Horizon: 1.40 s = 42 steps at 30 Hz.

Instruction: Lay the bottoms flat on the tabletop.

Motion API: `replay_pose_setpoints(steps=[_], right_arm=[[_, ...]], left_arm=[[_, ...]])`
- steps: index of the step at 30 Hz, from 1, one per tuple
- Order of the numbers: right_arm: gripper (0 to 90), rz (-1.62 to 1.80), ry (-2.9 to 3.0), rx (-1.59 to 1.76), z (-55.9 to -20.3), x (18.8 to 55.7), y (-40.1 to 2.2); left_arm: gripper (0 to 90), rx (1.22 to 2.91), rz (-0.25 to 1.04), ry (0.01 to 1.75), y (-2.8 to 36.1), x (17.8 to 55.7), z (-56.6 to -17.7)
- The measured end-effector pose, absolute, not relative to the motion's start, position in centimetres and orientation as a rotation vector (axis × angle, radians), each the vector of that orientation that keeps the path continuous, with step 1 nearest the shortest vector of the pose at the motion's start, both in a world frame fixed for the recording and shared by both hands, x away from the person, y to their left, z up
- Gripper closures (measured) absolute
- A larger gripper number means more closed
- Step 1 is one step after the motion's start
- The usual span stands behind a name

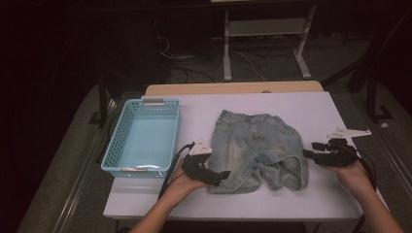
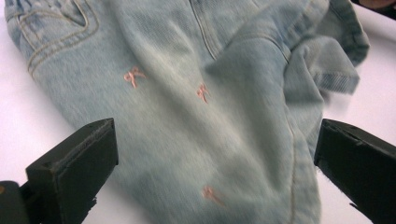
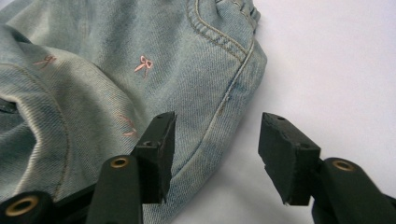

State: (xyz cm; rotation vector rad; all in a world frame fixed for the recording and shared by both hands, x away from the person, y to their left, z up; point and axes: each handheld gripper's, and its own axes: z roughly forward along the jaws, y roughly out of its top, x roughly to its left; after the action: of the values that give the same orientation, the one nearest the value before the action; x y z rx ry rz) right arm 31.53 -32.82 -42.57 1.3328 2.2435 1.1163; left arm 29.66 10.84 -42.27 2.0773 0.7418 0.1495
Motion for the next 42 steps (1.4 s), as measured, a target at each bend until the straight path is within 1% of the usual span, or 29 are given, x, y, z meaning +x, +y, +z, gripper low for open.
replay_pose_setpoints(steps=[3,7,18,20,23,31,42], right_arm=[[48.6,1.122,2.247,1.332,-42.5,31.5,-32.8],[54.3,1.121,2.26,1.324,-42.4,31.4,-32.7],[78.0,1.153,2.286,1.314,-41.8,31.7,-32.4],[80.0,1.167,2.297,1.3,-41.5,31.8,-32.2],[79.9,1.172,2.305,1.278,-41.1,32.0,-31.8],[73.9,1.189,2.283,1.276,-40.2,34.0,-30.8],[72.6,1.169,2.278,1.268,-39.6,37.4,-29.6]], left_arm=[[0.0,2.085,0.129,0.742,11.1,28.5,-42.8],[0.0,2.1,0.114,0.729,11.4,27.6,-43.2],[0.0,2.115,0.1,0.716,11.3,28.0,-43.6],[0.0,2.114,0.099,0.718,11.2,28.0,-43.6],[0.0,2.114,0.098,0.722,11.2,28.1,-43.7],[0.0,2.114,0.092,0.726,11.3,28.3,-43.8],[0.0,2.113,0.087,0.729,11.4,28.3,-43.8]])
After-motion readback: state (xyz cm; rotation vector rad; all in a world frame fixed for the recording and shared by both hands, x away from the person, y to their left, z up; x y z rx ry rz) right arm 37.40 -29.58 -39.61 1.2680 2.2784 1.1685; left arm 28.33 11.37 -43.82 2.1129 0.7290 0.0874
